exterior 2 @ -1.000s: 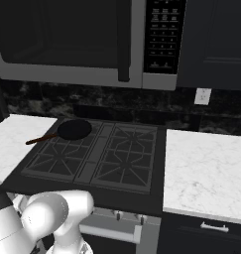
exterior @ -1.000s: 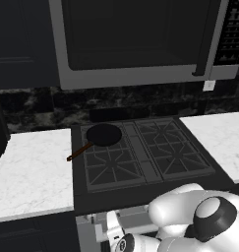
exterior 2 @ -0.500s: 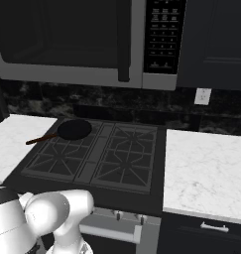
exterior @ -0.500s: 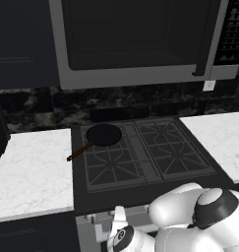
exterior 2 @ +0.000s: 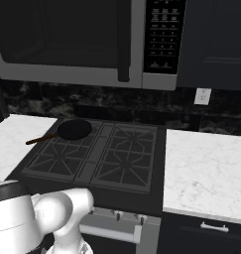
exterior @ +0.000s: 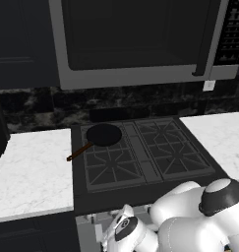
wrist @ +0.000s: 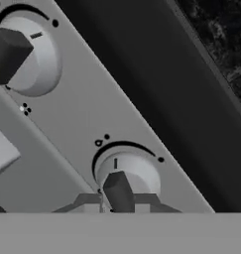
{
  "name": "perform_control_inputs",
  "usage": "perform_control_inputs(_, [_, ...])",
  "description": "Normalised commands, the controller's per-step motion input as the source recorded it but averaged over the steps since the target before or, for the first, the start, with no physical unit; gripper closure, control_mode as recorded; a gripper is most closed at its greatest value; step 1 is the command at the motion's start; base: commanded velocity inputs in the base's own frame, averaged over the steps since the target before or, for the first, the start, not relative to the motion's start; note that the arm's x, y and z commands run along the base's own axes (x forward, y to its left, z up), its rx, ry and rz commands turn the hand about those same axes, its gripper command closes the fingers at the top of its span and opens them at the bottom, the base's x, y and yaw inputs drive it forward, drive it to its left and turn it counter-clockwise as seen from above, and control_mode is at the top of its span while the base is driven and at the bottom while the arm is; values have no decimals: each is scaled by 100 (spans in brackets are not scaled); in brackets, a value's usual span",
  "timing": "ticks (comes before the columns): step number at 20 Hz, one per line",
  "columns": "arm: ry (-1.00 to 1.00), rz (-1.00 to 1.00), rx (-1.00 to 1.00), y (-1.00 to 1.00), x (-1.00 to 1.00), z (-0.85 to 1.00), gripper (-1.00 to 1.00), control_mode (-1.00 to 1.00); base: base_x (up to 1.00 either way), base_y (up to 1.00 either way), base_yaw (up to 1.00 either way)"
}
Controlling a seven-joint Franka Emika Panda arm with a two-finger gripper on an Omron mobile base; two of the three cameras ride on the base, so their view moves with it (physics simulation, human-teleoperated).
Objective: Turn off the rear left burner of the stove.
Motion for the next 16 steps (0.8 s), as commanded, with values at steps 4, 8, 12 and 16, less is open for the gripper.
perform_control_inputs(4, [5, -23, 55, 0, 41, 26, 100, -100, 0, 0, 0])
perform_control_inputs(8, [3, -26, 55, 0, 39, 18, 100, -100, 0, 0, 0])
perform_control_inputs(12, [4, -28, 56, 0, 48, 25, 100, -100, 0, 0, 0])
perform_control_inputs(16, [4, -28, 55, 0, 52, 29, 100, -100, 0, 0, 0])
